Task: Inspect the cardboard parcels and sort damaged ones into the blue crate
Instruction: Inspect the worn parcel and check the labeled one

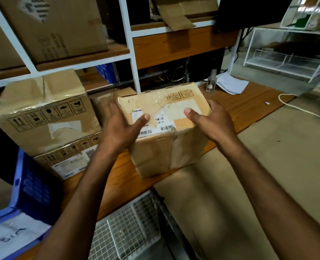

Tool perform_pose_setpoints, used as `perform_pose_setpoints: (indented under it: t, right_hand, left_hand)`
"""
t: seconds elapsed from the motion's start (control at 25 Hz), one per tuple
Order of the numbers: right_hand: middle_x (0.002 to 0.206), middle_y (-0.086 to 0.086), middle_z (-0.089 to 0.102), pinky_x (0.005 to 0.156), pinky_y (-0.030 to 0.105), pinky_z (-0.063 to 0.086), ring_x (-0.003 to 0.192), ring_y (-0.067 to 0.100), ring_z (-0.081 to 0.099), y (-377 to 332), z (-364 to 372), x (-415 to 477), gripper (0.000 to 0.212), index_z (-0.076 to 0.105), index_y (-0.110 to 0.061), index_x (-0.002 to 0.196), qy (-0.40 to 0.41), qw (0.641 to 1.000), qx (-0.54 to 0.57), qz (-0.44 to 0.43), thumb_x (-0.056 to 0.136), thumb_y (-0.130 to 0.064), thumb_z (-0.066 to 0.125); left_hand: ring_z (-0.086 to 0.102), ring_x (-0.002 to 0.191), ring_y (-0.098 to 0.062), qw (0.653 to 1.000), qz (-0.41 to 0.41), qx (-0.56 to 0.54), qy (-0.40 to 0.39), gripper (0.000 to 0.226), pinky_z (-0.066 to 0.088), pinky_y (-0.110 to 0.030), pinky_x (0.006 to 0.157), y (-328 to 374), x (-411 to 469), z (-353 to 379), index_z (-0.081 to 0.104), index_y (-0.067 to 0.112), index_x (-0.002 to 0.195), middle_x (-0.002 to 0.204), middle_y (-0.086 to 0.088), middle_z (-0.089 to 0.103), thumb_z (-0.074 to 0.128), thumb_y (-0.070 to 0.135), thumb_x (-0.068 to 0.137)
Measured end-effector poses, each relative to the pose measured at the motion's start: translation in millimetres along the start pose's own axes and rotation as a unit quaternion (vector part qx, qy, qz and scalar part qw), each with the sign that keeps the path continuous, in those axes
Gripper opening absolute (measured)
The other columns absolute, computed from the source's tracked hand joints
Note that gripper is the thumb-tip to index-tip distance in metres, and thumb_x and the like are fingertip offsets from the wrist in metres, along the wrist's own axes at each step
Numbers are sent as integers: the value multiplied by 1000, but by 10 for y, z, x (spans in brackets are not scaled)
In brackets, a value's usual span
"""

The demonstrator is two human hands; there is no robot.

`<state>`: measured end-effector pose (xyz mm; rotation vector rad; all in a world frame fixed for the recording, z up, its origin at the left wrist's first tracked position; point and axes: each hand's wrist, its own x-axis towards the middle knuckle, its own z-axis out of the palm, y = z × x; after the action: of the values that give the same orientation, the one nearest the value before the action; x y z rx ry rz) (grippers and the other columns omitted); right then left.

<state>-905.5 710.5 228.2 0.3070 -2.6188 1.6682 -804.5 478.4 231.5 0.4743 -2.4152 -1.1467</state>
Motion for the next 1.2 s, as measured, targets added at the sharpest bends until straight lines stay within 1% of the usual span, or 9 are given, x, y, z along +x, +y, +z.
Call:
perform_pose_setpoints:
  t: [0.12,0.28,0.4,0.56,0.68,0.76,0.96,1.04,1.2]
  right_hand:
    - [133,-8,58,91,41,56,117,16,58,-30,98,-63,98,41,-31,146,5,998,-53,-23,67,-70,81]
    - [121,-15,60,86,28,52,112,11,59,-51,-23,-17,78,45,-26,149,-38,999,8,-28,83,-40,84]
    - [127,-13,67,92,24,53,120,9,61,19,-253,39,64,48,-26,152,-145,980,139,2,94,-10,71]
    - [124,-14,71,84,22,54,113,3,65,147,-305,55,45,57,-26,145,-118,982,148,-1,103,-10,58]
    - [112,-7,74,80,29,56,100,8,68,52,-266,164,28,68,-21,125,-47,996,79,8,99,-32,68]
    - [97,-4,73,73,35,56,86,14,68,-28,-229,236,46,71,-18,104,24,999,-32,-3,93,-62,63]
    - [106,3,71,80,38,53,88,26,64,-135,-235,437,75,76,-21,108,-5,973,-230,-13,89,-84,40]
    - [118,5,70,80,39,49,98,30,64,-185,-257,472,89,71,-22,120,6,965,-262,-2,83,-93,30]
    - [100,5,60,76,36,39,89,26,54,-299,-176,456,70,67,-13,117,54,958,-281,-1,95,-76,43]
  left_hand:
    - [15,157,-27,994,30,94,-36,125,27,-55,124,86,-90,118,9,24,165,173,2,8,75,77,73]
    - [13,158,-30,997,10,70,-26,112,30,-57,123,107,-63,140,13,26,166,174,3,1,79,59,82]
    - [33,150,-23,990,-50,-130,-17,102,50,-51,110,-57,-142,41,18,39,163,171,5,18,82,43,84]
    - [58,123,-12,980,-60,-184,51,89,57,-24,78,-157,-178,25,25,38,162,154,5,46,78,33,91]
    - [68,109,-15,984,-74,-139,89,85,62,-34,76,-147,45,-7,39,40,155,142,1,55,74,65,82]
    - [69,104,-19,985,-87,-115,99,79,63,-44,79,-74,164,17,51,37,145,129,-1,61,67,78,79]
    - [69,99,-22,978,-53,-124,159,24,60,-51,86,-59,295,19,57,43,94,115,-3,66,68,60,81]
    - [69,103,-27,981,-46,-139,125,22,60,-51,86,-57,300,-7,55,42,89,115,-4,67,68,59,85]
    - [71,99,-19,980,-39,-166,108,22,61,-41,80,-55,371,-58,58,27,100,111,0,72,70,45,96]
